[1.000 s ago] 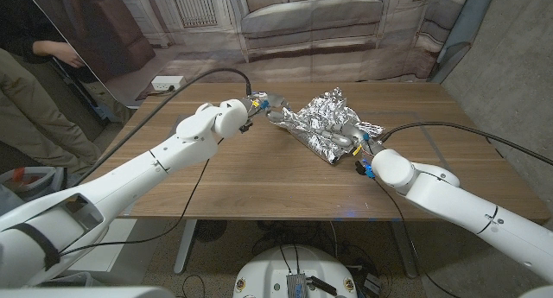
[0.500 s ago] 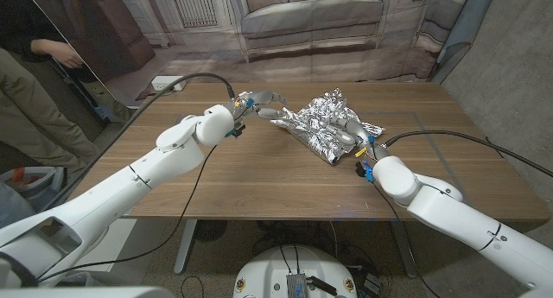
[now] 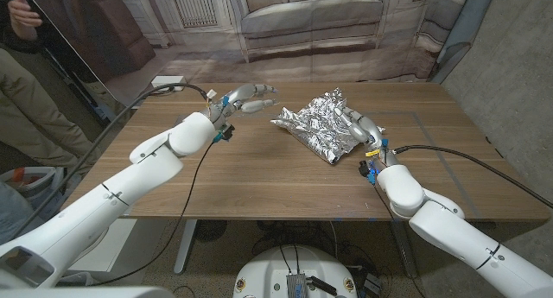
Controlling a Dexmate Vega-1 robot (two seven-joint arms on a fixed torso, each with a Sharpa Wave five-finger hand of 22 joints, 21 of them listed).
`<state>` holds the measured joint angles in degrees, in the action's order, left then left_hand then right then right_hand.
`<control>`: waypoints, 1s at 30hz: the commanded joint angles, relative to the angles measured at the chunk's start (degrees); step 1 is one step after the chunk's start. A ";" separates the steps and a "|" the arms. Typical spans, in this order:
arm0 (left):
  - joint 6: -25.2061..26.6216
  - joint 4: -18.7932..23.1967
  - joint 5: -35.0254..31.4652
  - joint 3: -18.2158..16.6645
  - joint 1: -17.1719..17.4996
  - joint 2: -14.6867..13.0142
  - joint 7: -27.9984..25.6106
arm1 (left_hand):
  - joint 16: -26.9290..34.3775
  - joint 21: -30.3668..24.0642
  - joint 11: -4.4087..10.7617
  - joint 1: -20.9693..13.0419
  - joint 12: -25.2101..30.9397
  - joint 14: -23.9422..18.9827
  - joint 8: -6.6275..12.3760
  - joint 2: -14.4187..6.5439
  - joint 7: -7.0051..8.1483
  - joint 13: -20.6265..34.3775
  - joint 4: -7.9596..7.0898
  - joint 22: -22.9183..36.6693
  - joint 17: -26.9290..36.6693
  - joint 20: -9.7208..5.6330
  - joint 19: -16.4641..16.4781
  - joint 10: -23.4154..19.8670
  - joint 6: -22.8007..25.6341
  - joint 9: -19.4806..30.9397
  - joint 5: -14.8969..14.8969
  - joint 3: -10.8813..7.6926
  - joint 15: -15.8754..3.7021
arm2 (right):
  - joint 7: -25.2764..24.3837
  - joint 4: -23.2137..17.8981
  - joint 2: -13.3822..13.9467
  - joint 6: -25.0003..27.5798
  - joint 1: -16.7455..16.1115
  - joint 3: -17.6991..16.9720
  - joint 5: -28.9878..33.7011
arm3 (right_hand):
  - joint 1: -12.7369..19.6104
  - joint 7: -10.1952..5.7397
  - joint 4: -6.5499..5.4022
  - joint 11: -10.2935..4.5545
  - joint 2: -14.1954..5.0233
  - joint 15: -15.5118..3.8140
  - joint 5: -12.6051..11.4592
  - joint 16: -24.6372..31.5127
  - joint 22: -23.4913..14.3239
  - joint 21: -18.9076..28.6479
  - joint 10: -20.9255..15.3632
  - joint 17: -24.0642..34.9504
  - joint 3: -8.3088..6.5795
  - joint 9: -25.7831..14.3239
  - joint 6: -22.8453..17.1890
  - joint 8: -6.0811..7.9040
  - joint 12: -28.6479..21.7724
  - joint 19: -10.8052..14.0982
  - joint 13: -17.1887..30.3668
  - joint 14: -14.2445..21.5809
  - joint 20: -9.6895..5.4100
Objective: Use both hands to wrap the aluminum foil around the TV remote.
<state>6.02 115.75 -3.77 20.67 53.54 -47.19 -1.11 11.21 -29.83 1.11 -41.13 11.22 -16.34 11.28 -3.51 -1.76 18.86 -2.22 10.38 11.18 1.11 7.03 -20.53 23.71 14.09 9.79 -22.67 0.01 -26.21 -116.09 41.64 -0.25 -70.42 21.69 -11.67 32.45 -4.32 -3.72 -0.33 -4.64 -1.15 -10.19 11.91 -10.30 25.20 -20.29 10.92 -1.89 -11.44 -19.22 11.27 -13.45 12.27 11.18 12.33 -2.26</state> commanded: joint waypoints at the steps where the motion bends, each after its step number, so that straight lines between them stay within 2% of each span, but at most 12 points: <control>1: -10.28 -3.06 13.77 -5.92 5.64 0.12 -3.29 | -0.09 0.81 -0.07 2.83 -0.21 1.07 0.17 0.69 0.05 -0.52 -1.13 -0.06 0.11 -0.31 -0.72 1.04 -1.04 -0.16 -0.08 1.45 -0.02 | 2.10 5.89 -6.47 -15.89 -3.45 -3.87 -6.63 | -0.65 -0.28 -0.10 0.16 0.03 0.15 -0.17 0.34 -0.06 0.25 -0.56 0.15 0.47 0.05 -0.12 0.30 -0.49 0.69 0.11 0.76 -0.40; 4: -12.85 -4.14 16.01 -6.37 6.38 0.71 -3.42 | -0.18 1.39 0.05 4.01 -0.31 1.60 -0.06 1.06 0.17 -0.91 -1.73 -0.09 0.06 -0.47 -1.41 1.61 -1.92 -0.30 -0.01 2.16 -0.10 | 2.51 5.92 -7.17 -15.88 -3.58 -3.95 -7.15 | -0.99 0.14 -0.19 0.17 0.05 0.08 -0.18 0.32 -0.05 0.16 -0.63 0.13 0.59 0.07 -0.28 0.35 -0.49 0.92 0.08 0.97 -0.59; 5: -13.74 -4.46 16.63 -6.53 6.70 0.93 -3.57 | -0.26 1.76 -0.42 4.74 -0.39 2.03 -0.29 1.34 0.05 -1.16 -2.08 -0.11 0.02 -0.42 -1.82 2.08 -2.78 -0.40 0.03 2.63 -0.12 | 2.71 5.96 -7.10 -15.91 -3.55 -3.90 -6.76 | -1.07 0.29 -0.21 0.22 0.06 0.12 -0.19 0.32 -0.05 0.17 -0.66 0.12 0.62 0.07 -0.31 0.35 -0.49 1.09 0.07 1.05 -0.52; 10: -17.14 -6.01 19.36 -6.75 7.30 1.70 -3.22 | -0.41 2.92 -0.32 6.84 -0.53 3.27 -1.10 2.39 -0.41 -2.07 -2.95 -0.17 -0.12 -0.54 -2.73 3.62 -6.76 -0.89 0.21 4.08 -0.28 | 2.73 5.70 -7.75 -15.24 -3.35 -3.73 -6.07 | -1.35 1.10 -0.25 0.26 0.08 0.03 -0.21 0.29 -0.04 0.15 -0.87 0.08 0.72 0.10 -0.33 0.33 -0.53 1.56 0.04 1.34 -0.67; 14: -18.76 -6.70 20.18 -6.56 7.69 1.98 -3.23 | -0.45 3.31 -0.40 7.31 -0.53 3.68 -1.11 2.58 -0.06 -2.34 -3.14 -0.18 -0.16 -0.53 -3.09 4.02 -7.67 -1.04 0.26 4.40 -0.30 | 2.59 5.57 -8.57 -14.88 -3.34 -3.67 -6.25 | -1.50 1.30 -0.24 0.32 0.08 -0.02 -0.23 0.40 -0.04 0.15 -1.12 0.03 0.76 0.12 -0.38 0.33 -0.59 2.06 0.02 1.96 -0.66; 20: -19.91 -6.99 20.71 -6.39 8.15 2.00 -3.42 | -0.42 3.88 -0.38 7.68 -0.41 3.90 -0.78 2.69 -0.14 -2.61 -3.28 -0.18 -0.20 -0.48 -3.93 4.11 -7.54 -1.18 0.32 4.65 -0.33 | 3.10 4.84 -8.42 -13.86 -3.41 -3.63 -6.13 | -1.61 1.43 -0.19 0.27 0.03 0.00 -0.27 0.42 -0.04 0.19 -1.13 -0.02 0.77 0.14 -0.48 0.34 -0.55 2.74 -0.01 2.47 -0.42; 30: -19.19 -5.92 21.02 -6.45 9.43 1.45 -4.33 | -0.34 4.36 -0.30 7.88 -0.23 4.03 -0.39 2.43 -0.17 -2.93 -3.40 -0.19 -0.24 -0.33 -4.41 4.03 -7.11 -1.34 0.43 4.68 -0.22 | 3.73 4.27 -8.33 -13.64 -3.74 -3.90 -6.34 | -1.69 1.35 -0.15 0.28 -0.06 0.19 -0.29 0.39 -0.04 0.13 -1.49 -0.05 0.75 0.16 -0.58 0.36 -0.65 3.11 -0.02 2.81 -0.39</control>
<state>-12.13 109.57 15.87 14.41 61.55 -45.46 -4.90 10.76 -25.82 0.60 -33.45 10.79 -12.56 10.63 -1.07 -1.76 15.95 -5.54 10.12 10.92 0.72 2.91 -16.71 16.35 12.76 9.79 -17.94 -0.09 -23.04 -110.99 33.55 -14.22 -73.71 18.10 -17.82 31.17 -3.16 -3.64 -0.13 -4.86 -0.96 -10.19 11.91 -10.29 25.20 -21.32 10.93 -1.34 -11.19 -19.33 11.27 -13.78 15.12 11.18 14.58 -2.25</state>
